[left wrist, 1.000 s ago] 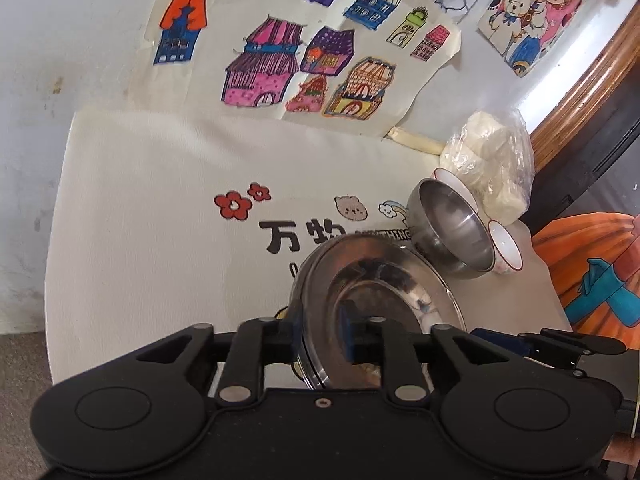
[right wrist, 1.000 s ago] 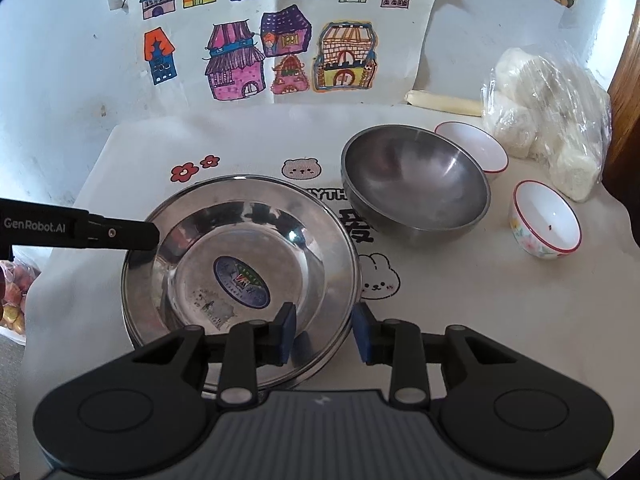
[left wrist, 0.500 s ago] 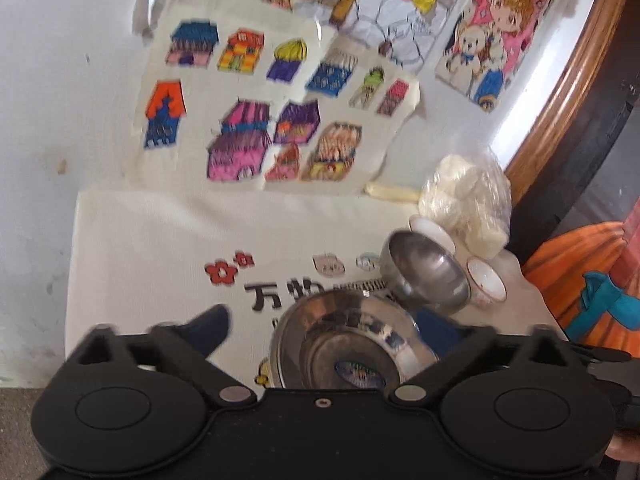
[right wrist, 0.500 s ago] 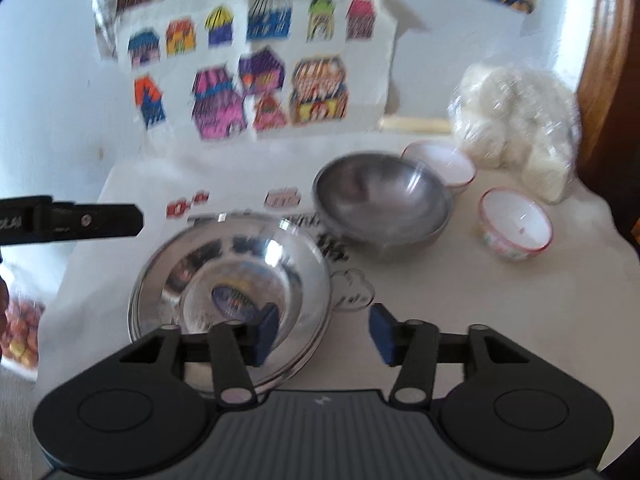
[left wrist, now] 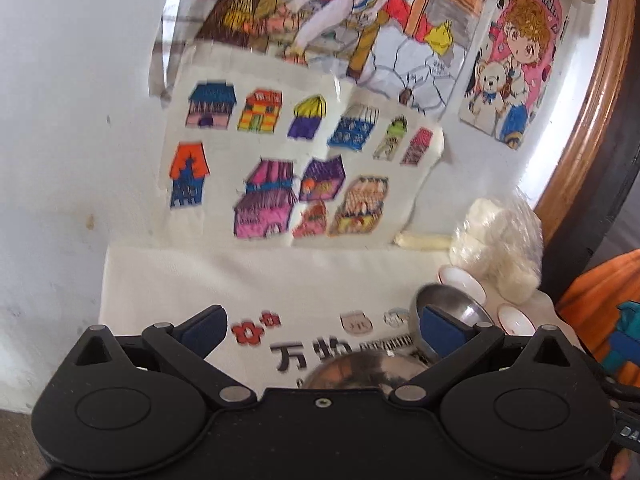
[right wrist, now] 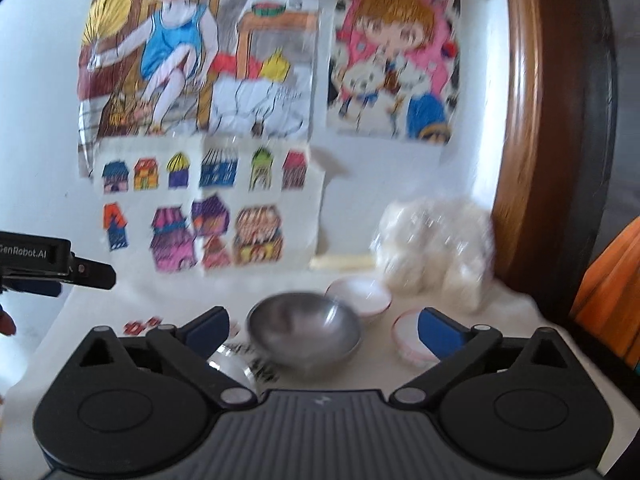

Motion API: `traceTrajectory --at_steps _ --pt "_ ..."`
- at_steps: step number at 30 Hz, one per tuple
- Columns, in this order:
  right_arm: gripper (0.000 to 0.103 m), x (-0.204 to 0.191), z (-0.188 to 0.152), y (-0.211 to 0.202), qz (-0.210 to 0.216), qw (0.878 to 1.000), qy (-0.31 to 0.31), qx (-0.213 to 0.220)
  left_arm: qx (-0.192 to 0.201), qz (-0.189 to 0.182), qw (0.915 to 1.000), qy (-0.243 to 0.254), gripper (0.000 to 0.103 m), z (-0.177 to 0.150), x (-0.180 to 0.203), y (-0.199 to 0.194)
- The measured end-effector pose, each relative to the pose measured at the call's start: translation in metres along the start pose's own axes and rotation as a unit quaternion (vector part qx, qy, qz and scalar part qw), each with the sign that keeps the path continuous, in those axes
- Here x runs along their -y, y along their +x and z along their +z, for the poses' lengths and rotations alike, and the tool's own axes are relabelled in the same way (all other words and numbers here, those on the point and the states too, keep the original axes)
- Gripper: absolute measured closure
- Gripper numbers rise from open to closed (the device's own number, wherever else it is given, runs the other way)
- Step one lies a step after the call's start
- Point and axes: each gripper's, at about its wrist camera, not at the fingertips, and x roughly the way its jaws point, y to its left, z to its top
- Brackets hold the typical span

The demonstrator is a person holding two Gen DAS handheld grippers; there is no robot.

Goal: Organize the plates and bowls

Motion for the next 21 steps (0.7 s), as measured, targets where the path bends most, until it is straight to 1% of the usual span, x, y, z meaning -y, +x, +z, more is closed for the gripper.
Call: traceTrajectory --at_steps 4,8,12,16,21 --pt "0.000 0.005 0.000 -0.002 -0.012 0.999 -0.002 0.032 0.022 0.010 0.9995 0.019 0.001 0.006 0.009 0.005" --pt "0.000 0.017 -0.004 0.005 -0.035 0.998 0.024 0.042 0.023 0.017 0.9989 0.037 0.001 0.009 0.019 0.018" --pt "0.000 0.035 -0.011 0.023 -0.056 0.996 0.069 0.028 0.006 0.017 0.9983 0.055 0.001 0.009 0.032 0.041" --pt "0.000 0.053 -0.023 0.045 -0.071 0.992 0.103 0.010 -0.019 0.005 0.9981 0.059 0.001 0.009 0.045 0.067" --pt "0.000 0.070 -0.041 0.065 -0.068 0.986 0.155 -0.006 -0.035 -0.007 0.9972 0.065 0.001 0.008 0.064 0.097"
